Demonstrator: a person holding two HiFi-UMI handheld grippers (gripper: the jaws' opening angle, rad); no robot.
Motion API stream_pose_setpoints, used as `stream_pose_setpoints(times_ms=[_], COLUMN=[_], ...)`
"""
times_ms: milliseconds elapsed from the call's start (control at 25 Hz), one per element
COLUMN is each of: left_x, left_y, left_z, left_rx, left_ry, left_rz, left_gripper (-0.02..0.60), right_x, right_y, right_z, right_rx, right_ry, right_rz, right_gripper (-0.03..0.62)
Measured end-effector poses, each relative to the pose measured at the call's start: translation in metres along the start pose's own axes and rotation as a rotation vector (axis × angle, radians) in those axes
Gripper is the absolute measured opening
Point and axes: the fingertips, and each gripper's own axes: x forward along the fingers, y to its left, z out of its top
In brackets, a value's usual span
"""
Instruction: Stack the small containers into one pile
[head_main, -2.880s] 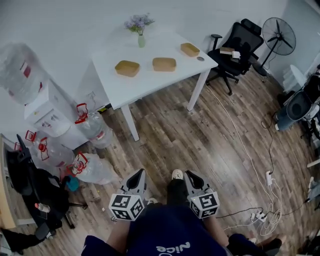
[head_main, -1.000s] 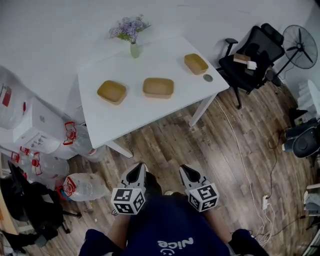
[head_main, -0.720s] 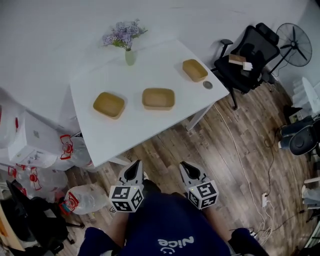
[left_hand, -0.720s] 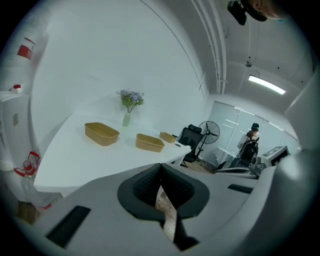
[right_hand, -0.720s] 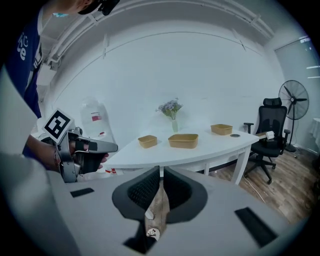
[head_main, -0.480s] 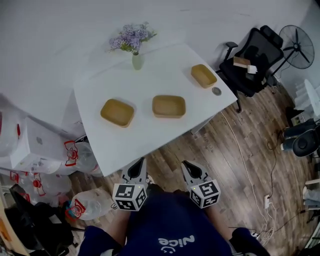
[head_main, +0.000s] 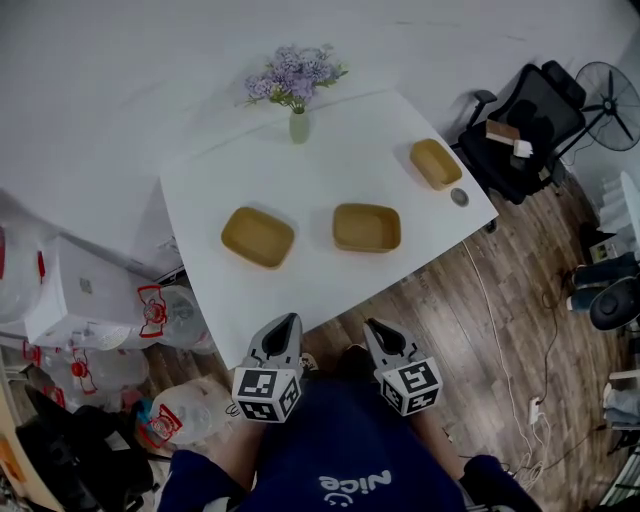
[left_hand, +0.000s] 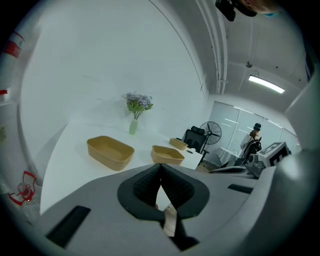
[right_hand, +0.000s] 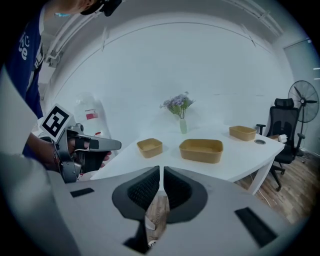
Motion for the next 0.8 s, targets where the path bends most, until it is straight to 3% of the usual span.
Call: stream_pose_setpoints(times_ms=[280, 640, 800], left_x=[0.023, 0.047, 0.054], left_y=[0.010, 0.022, 0.025], left_z=[0.010, 0.021, 0.022], left_rx=[-0.020, -0.101, -0.121], left_ry=[-0.001, -0.016, -0.018], left_rz=[0.062, 0.165, 0.211], left_gripper=[0.016, 0.016, 0.015], right_x=[0.027, 0.058, 0.070], right_y=[-0.031, -0.068, -0.089], right_z=[0.015, 0.049, 0.064], right_rx=[-0.027, -0.062, -0.139], right_ry=[0.024, 0.024, 0.046], right_rz=[0.031, 0.113, 0.142], right_gripper=[0.054, 0.055, 0.067])
